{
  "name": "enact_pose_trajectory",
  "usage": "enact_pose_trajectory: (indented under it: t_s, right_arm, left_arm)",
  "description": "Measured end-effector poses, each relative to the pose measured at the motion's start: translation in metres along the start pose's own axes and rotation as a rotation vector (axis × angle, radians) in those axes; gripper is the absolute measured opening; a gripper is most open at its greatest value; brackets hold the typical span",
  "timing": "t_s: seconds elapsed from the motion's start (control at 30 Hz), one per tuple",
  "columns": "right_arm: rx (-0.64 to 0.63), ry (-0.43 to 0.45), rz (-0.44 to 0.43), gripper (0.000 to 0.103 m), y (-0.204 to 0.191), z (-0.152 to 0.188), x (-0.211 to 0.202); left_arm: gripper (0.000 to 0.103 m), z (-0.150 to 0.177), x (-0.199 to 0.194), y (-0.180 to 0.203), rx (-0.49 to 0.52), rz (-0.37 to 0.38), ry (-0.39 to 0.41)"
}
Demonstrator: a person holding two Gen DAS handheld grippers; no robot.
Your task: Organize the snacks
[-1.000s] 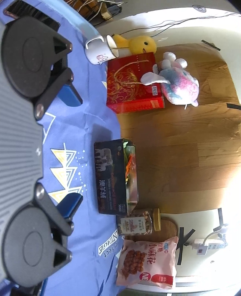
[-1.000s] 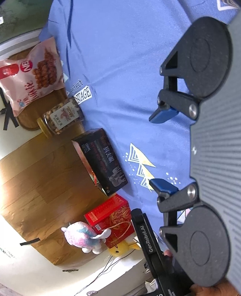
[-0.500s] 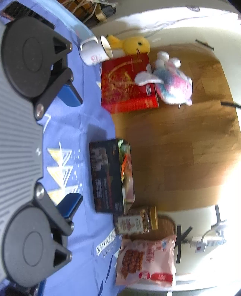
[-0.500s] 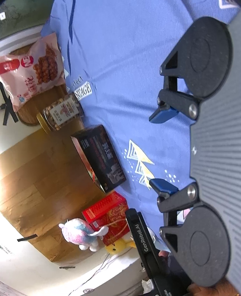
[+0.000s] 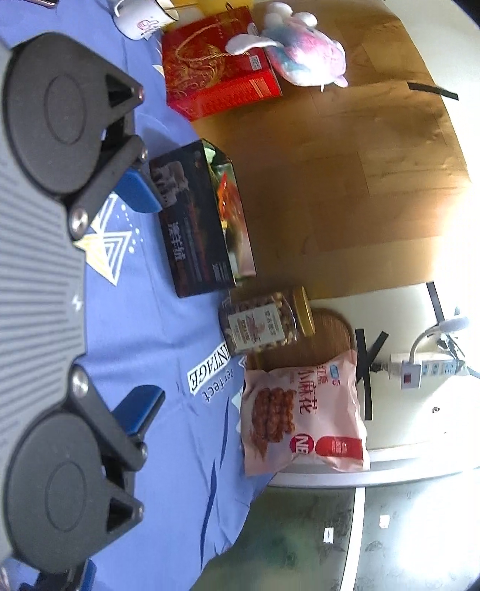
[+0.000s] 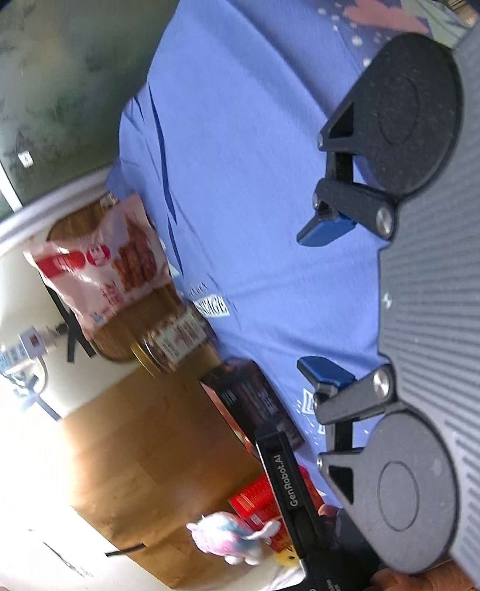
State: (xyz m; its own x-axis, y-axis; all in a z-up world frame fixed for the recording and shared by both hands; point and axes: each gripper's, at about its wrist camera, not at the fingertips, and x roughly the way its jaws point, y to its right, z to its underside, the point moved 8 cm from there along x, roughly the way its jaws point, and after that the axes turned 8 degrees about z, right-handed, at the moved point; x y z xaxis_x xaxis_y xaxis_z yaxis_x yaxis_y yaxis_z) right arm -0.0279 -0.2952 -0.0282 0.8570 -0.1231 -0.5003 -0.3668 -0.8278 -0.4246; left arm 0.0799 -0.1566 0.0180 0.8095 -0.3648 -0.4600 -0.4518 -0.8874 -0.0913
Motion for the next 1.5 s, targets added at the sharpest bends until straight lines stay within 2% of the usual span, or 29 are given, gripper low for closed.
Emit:
enact_pose_trajectory:
  t_s: [0.3,0.47,0.7,0.87,1.0,1.2,1.5]
  right_arm:
    - [-0.014,0.000,-0.014,0.068,-0.003,-0.001,0.004]
    - [-0.029,-0.003,-0.025,0.068,-0.009,-0.001,0.005]
    - [-0.033,-0.027,-0.080,0.068,-0.026,-0.001,0.016]
    - [-0.074,-0.048,-0.156,0.069,-0.052,-0.005,0.028]
    - [-0.096,-0.061,-0.211,0.069,-0.070,-0.008,0.038]
    - [-0.109,-0.065,-0.256,0.069,-0.082,-0.015,0.049]
    - [-0.119,-0.085,-0.273,0.069,-0.082,-0.015,0.070]
  left_arm:
    - [0.103,0.000,-0.005,-0.013,0.015,-0.056,0.011]
    - [0.103,0.000,-0.013,-0.021,-0.001,-0.049,0.017]
    - [0.103,0.012,-0.016,-0.051,-0.052,-0.081,-0.064]
    - [0.103,0.018,-0.019,-0.079,-0.088,-0.166,-0.108]
    - [0.103,0.024,-0.015,-0.091,-0.111,-0.194,-0.150]
    - [0.103,0.025,-0.005,-0.097,-0.088,-0.243,-0.179]
    - [0.103,0.027,0.019,-0.100,-0.035,-0.318,-0.206]
